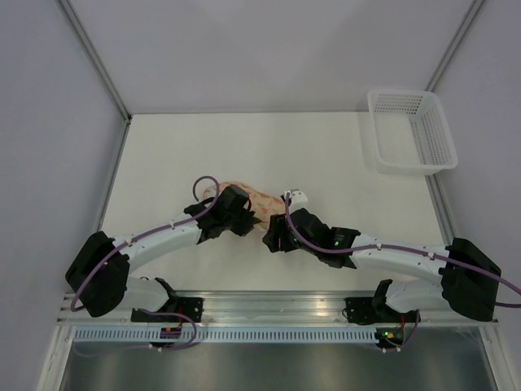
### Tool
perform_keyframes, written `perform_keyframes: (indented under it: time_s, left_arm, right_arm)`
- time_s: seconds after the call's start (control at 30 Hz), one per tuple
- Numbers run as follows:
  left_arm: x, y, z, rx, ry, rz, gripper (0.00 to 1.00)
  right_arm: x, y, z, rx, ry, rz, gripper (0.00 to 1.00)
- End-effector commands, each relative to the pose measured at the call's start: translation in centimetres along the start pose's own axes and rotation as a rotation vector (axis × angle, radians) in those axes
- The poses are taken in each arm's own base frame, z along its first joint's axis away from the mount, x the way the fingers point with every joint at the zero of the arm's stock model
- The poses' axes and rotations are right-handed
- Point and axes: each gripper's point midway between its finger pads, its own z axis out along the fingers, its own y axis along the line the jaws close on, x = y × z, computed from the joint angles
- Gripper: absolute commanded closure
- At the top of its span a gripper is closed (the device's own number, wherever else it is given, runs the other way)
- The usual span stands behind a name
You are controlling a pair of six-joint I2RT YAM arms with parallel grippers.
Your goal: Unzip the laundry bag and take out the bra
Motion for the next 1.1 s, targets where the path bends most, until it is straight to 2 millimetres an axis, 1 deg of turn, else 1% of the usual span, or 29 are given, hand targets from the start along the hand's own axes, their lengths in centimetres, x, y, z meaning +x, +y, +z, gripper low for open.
perform_keyframes:
  time_s: [0.0, 0.1, 0.17, 0.2, 0.27, 0.37, 0.4, 0.47, 0.57, 0.6, 0.67, 0.7, 0.73, 0.77, 0.83, 0.97, 1.07]
  left_arm:
    - [1.4, -0.5, 0.0, 0.030, 0.074, -0.002, 0.98]
    - [1.8, -0.3, 0.4, 0.031, 0.098, 0.003, 0.98]
    - [2.4, 0.1, 0.6, 0.028, 0.128, 0.011, 0.98]
    - [2.6, -0.1, 0.7, 0.038, 0.138, 0.015, 0.98]
    - [3.2, 0.3, 1.1, 0.021, 0.172, 0.020, 0.98]
    - [3.8, 0.5, 1.4, 0.017, 0.201, 0.031, 0.98]
    - [3.8, 0.4, 1.4, 0.024, 0.203, 0.029, 0.98]
    - [3.9, 0.4, 1.3, 0.027, 0.206, 0.030, 0.98]
    - [3.9, 0.2, 0.9, 0.042, 0.210, 0.034, 0.98]
    - [3.9, 0.2, 0.9, 0.044, 0.210, 0.036, 0.98]
    - [3.9, 0.2, 0.8, 0.049, 0.212, 0.039, 0.98]
    - [3.9, 0.3, 0.8, 0.047, 0.212, 0.039, 0.98]
    - [3.9, 0.7, 0.9, 0.040, 0.211, 0.038, 0.98]
    - [3.9, 0.8, 1.0, 0.037, 0.212, 0.038, 0.98]
    - [4.0, 1.0, 1.1, 0.034, 0.215, 0.035, 0.98]
    - [3.9, 1.4, 1.1, 0.032, 0.212, 0.035, 0.98]
    - [3.3, 1.3, 0.9, 0.046, 0.181, 0.038, 0.98]
  right_arm:
    - [-1.6, 2.5, 0.0, -0.095, -0.042, -0.018, 0.37]
    - [-1.0, 2.8, 0.1, -0.120, -0.013, -0.040, 0.38]
    - [-0.4, 2.9, 0.1, -0.134, 0.008, -0.050, 0.38]
    - [-0.3, 2.9, 0.1, -0.134, 0.013, -0.051, 0.39]
    - [-0.1, 2.9, 0.2, -0.141, 0.016, -0.051, 0.41]
    - [-0.2, 2.8, 0.3, -0.130, 0.011, -0.051, 0.48]
    - [-0.4, 2.4, 0.4, -0.111, 0.002, -0.053, 0.52]
    - [-0.5, 1.9, 0.4, -0.080, -0.003, -0.055, 0.57]
    - [-0.9, 1.2, 0.6, -0.042, -0.024, -0.058, 0.62]
    - [-0.7, 0.5, 0.6, -0.006, -0.021, -0.061, 0.67]
    - [-0.8, 0.0, 0.5, 0.016, -0.028, -0.059, 0.74]
    - [-0.9, 0.0, 0.5, 0.020, -0.033, -0.057, 0.85]
    - [-1.0, -0.3, 0.4, 0.033, -0.039, -0.055, 0.88]
    - [-1.0, -0.4, 0.4, 0.039, -0.041, -0.053, 0.94]
    - [-1.0, -0.8, 0.2, 0.055, -0.045, -0.051, 0.99]
    - [-0.9, -1.4, -0.2, 0.068, -0.048, -0.044, 1.00]
    - [-0.5, -2.0, -0.7, 0.092, -0.037, -0.039, 1.00]
